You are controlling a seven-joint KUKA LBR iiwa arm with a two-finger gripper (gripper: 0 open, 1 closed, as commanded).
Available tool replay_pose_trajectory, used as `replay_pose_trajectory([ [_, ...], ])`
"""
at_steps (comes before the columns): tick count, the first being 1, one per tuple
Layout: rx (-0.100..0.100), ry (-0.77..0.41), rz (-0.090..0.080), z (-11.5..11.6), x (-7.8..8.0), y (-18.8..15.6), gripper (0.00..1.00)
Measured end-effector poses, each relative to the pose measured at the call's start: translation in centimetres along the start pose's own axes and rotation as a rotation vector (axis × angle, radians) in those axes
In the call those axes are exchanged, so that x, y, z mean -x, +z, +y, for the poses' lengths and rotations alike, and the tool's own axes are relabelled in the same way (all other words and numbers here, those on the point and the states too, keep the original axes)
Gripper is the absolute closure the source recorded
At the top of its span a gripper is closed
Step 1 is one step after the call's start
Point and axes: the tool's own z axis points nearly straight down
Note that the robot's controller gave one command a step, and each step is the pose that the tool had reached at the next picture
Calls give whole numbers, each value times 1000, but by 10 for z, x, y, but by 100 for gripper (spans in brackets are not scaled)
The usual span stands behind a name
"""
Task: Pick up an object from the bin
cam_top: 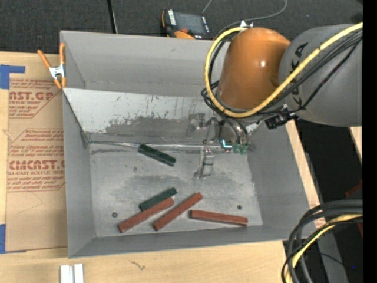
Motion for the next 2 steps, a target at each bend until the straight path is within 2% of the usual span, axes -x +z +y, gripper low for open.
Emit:
replay_pose_trajectory([
  [1,0,-68,-5,59,16,138,0],
  [2,0,-34,0,55,-56,129,0],
])
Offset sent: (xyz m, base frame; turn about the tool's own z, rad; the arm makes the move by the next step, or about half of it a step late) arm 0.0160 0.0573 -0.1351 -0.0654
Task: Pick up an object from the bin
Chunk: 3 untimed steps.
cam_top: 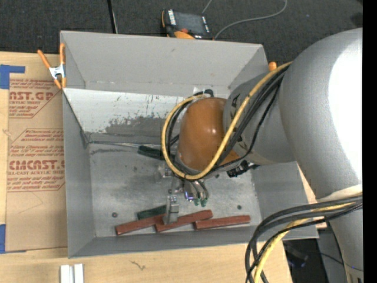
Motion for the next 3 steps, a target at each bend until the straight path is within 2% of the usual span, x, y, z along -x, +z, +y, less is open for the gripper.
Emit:
replay_pose_trajectory([
  [1,-1,-77,-12,-40,-33,11,0],
  [2,0,32,-11,-28,-35,11,0],
  [3,-1,-115,-5,-42,-12,11,0],
])
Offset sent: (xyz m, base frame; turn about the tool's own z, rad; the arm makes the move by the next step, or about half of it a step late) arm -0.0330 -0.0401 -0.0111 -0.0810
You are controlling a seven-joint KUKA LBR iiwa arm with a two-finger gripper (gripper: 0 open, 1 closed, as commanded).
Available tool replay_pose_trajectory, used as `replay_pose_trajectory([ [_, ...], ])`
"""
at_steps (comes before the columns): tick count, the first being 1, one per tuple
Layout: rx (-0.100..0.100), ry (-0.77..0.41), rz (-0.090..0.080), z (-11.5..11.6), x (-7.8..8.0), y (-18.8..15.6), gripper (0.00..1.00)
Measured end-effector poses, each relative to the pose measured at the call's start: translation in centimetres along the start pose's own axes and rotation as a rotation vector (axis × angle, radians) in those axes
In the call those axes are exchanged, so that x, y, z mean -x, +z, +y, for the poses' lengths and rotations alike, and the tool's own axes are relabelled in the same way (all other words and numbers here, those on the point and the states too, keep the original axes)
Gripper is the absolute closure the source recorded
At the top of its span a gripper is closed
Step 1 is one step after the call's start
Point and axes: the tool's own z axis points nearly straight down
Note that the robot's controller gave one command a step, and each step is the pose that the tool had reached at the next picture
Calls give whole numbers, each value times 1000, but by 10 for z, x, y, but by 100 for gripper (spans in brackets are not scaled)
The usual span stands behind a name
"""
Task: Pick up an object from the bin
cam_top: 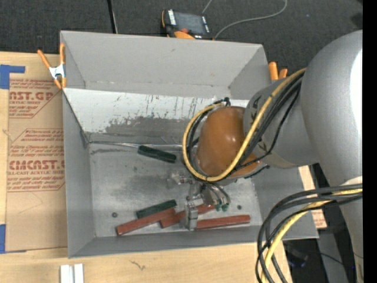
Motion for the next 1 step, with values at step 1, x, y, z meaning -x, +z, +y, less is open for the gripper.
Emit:
replay_pose_trajectory([
  [1,1,21,-7,12,-17,0,0],
])
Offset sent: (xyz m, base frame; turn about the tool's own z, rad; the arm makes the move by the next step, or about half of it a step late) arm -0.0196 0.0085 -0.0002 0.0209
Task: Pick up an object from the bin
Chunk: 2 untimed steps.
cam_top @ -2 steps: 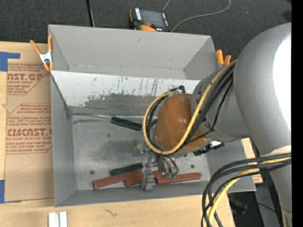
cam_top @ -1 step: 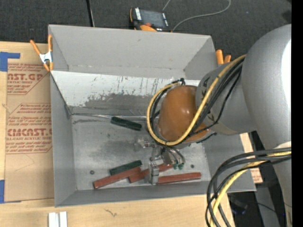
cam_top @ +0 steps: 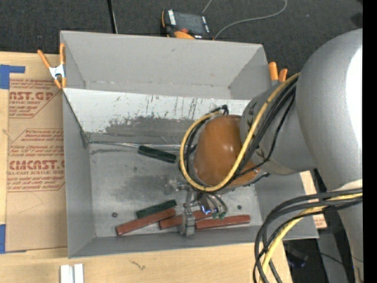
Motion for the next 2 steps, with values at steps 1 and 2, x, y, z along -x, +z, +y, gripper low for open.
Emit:
replay_pose_trajectory([
  [1,0,28,-3,23,-1,0,0],
  [2,0,29,0,23,-1,-1,100],
])
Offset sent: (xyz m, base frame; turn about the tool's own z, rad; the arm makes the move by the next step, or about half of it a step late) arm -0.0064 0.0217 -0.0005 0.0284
